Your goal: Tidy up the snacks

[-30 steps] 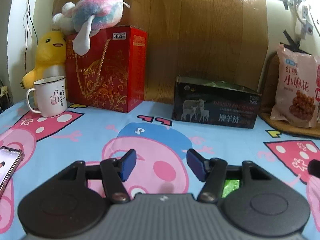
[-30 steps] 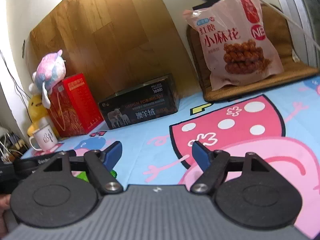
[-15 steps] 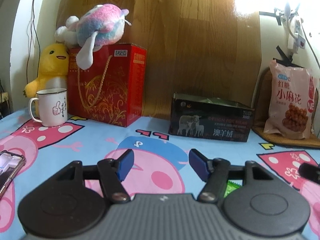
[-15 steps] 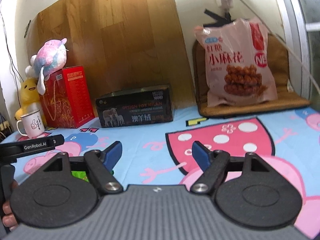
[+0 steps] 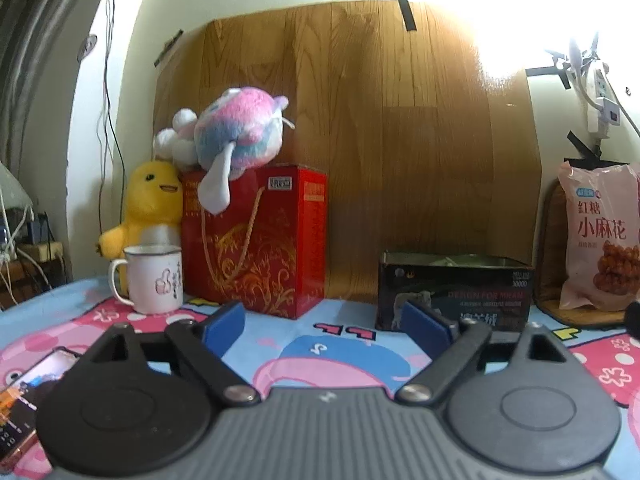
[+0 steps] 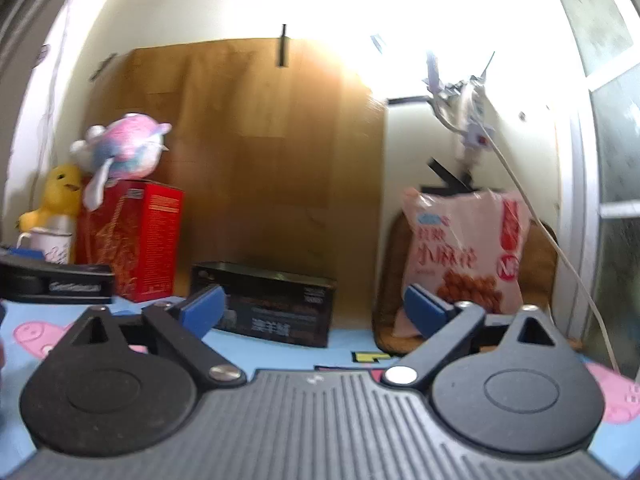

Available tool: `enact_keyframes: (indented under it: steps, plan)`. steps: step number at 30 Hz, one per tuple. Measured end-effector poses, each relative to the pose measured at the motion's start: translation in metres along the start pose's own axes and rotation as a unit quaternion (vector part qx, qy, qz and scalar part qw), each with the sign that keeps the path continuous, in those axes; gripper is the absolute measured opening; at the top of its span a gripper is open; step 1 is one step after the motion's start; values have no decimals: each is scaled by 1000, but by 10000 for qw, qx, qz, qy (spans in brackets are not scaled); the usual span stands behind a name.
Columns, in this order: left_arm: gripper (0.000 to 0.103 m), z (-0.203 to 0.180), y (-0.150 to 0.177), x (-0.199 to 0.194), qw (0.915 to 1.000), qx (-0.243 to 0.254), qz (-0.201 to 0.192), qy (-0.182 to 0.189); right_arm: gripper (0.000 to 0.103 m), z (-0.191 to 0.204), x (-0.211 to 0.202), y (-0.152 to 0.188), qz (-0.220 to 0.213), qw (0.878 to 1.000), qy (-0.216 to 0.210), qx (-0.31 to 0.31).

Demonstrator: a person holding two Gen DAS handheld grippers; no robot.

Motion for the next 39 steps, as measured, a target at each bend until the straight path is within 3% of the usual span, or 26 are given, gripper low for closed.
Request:
enact_keyframes:
  steps: [2, 4, 19, 30, 35, 39]
  plan:
    - [101, 1, -2, -4, 9999, -3, -113, -80, 103, -2, 0, -1, 4, 10000, -1, 10]
    - [102, 3, -3, -7, 9997, -22, -208, -138, 103, -5, 1, -1, 42, 9999, 0, 127]
    - [103, 12, -11, -21, 9973, -264, -623, -285, 103, -1, -4, 1, -11, 9998, -36, 172]
    - [103, 7, -9, -21, 9981, -237, -551, -132, 103, 6, -3, 2, 95, 9998, -136, 94]
    - [103, 6, -8, -19, 9984, -212, -518, -124, 103, 20, 6, 10, 495, 9981, -270, -256]
    - [103, 6, -7, -19, 9985, -212, -497, -126, 103, 18, 2, 8, 395, 9988, -203, -221]
Point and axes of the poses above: each gripper's, at about its wrist camera, not at the fingertips, and x roughly the way its jaws point, z to its left, y to its underside, the point moved 8 cm from there along x, roughly the way its jaws point, and after that the axes turned 10 degrees about -z, right-handed, at the moved point
